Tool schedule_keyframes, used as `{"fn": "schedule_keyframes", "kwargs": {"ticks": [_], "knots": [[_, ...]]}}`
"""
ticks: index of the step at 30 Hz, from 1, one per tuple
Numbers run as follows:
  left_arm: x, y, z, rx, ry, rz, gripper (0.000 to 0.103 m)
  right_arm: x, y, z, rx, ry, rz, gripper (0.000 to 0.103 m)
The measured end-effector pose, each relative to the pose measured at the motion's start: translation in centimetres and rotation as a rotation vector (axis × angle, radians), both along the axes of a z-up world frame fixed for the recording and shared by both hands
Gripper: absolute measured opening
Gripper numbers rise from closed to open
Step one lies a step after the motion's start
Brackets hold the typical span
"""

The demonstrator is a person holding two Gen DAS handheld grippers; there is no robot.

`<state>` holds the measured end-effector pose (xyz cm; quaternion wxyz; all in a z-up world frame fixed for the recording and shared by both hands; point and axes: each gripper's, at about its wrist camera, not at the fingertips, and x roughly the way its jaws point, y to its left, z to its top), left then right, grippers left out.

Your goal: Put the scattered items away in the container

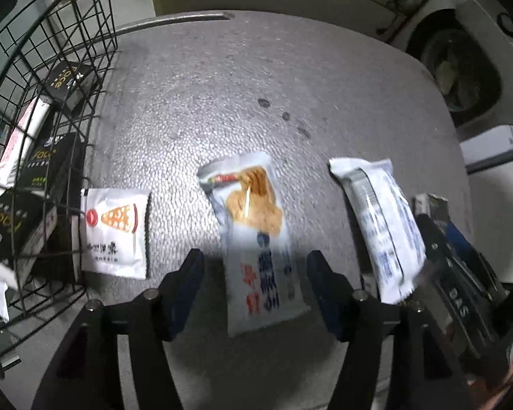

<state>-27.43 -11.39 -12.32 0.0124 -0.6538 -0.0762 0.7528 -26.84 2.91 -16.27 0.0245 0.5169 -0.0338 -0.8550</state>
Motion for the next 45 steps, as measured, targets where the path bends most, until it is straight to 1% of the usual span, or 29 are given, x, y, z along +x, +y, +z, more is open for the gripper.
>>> {"fn": "schedule_keyframes", "kwargs": {"ticks": [1,4,5,7,8,9,10,11,12,13,15,16,19,20,22,25,28,29,30,31,33,35,36,37,39,41,44,45], "knots": [[-0.2,0.0,-0.2,-0.012,-0.003,0.007,0.068,0.0,-0.1,0.0,0.007,0.000,0.001,0.058],[-0.5,0.1,-0.6,-0.017,-0.015,0.016,0.068,0.0,-0.5,-0.2,0.046,0.002,0.010,0.058],[-2.1,-0.1,-0.6,-0.012,-0.018,0.017,0.068,0.0,-0.6,-0.2,0.052,0.003,0.011,0.058],[-2.9,-0.3,-0.7,-0.015,-0.018,0.011,0.068,-0.1,-0.6,-0.2,0.057,0.004,0.012,0.058],[-2.3,-0.1,-1.3,-0.021,-0.014,0.008,0.068,-0.1,-0.6,-0.2,0.056,0.002,0.011,0.056],[-2.3,-0.1,-1.2,-0.027,-0.009,0.003,0.068,-0.1,-0.5,-0.1,0.059,0.002,0.006,0.053],[-2.2,-0.1,-1.2,-0.029,-0.007,0.000,0.067,-0.1,-0.5,-0.1,0.067,0.001,-0.002,0.047],[-2.4,0.0,-1.2,-0.030,-0.007,-0.001,0.065,-0.1,-0.4,0.0,0.066,-0.002,-0.006,0.047],[-2.5,0.4,-1.4,-0.030,-0.002,0.002,0.058,-0.1,-0.2,0.0,0.052,-0.003,-0.010,0.047],[-0.7,0.9,-1.2,-0.027,-0.001,0.003,0.051,0.0,-0.2,0.1,0.044,-0.005,-0.013,0.047],[-0.8,1.0,-1.0,-0.023,-0.003,-0.004,0.043,0.1,0.0,0.2,0.022,-0.009,-0.023,0.047],[-0.8,0.9,-0.9,-0.013,-0.003,-0.005,0.040,0.2,0.0,0.3,0.013,-0.009,-0.025,0.047],[-0.6,0.8,-0.5,0.000,0.002,-0.009,0.038,0.6,-0.2,0.8,0.004,-0.001,-0.028,0.047],[0.1,0.2,0.3,0.002,0.006,-0.008,0.038,0.8,-0.3,1.1,0.005,0.004,-0.028,0.047],[0.3,-0.9,0.9,0.011,0.017,-0.007,0.038,1.0,-0.7,1.8,0.001,0.014,-0.026,0.047],[0.7,-1.4,2.1,0.032,0.033,-0.010,0.038,1.1,-1.2,3.3,-0.022,0.032,-0.022,0.047],[1.3,-2.1,4.4,0.064,0.060,-0.016,0.038,1.3,-2.5,5.9,-0.068,0.068,0.010,0.047],[1.5,-2.6,6.1,0.076,0.081,-0.018,0.038,1.3,-3.0,6.7,-0.071,0.081,0.022,0.047],[1.5,-3.1,6.9,0.082,0.099,-0.019,0.038,1.3,-4.0,8.3,-0.074,0.106,0.047,0.047],[1.8,-3.8,8.4,0.087,0.126,-0.014,0.038,1.4,-4.8,9.2,-0.079,0.119,0.064,0.047],[2.2,-5.4,10.3,0.089,0.156,0.007,0.038,1.4,-7.4,11.9,-0.123,0.154,0.142,0.047],[3.1,-7.6,12.7,0.092,0.191,0.052,0.038,1.6,-9.9,13.7,-0.171,0.174,0.216,0.047],[2.6,-8.5,13.2,0.085,0.200,0.074,0.038,1.7,-11.9,14.8,-0.203,0.181,0.279,0.047],[1.7,-10.4,13.0,0.074,0.208,0.099,0.038,1.9,-13.4,15.4,-0.219,0.183,0.325,0.047],[2.2,-14.0,13.5,0.032,0.221,0.163,0.038,2.5,-17.6,16.4,-0.236,0.188,0.434,0.047],[2.2,-17.8,12.2,-0.015,0.216,0.221,0.038,3.2,-21.1,16.7,-0.245,0.182,0.513,0.047],[3.2,-21.4,10.8,-0.049,0.190,0.278,0.038,4.2,-25.7,16.3,-0.246,0.167,0.592,0.047],[3.9,-22.2,10.8,-0.053,0.186,0.291,0.038,4.4,-26.9,16.1,-0.241,0.162,0.605,0.047]]}}
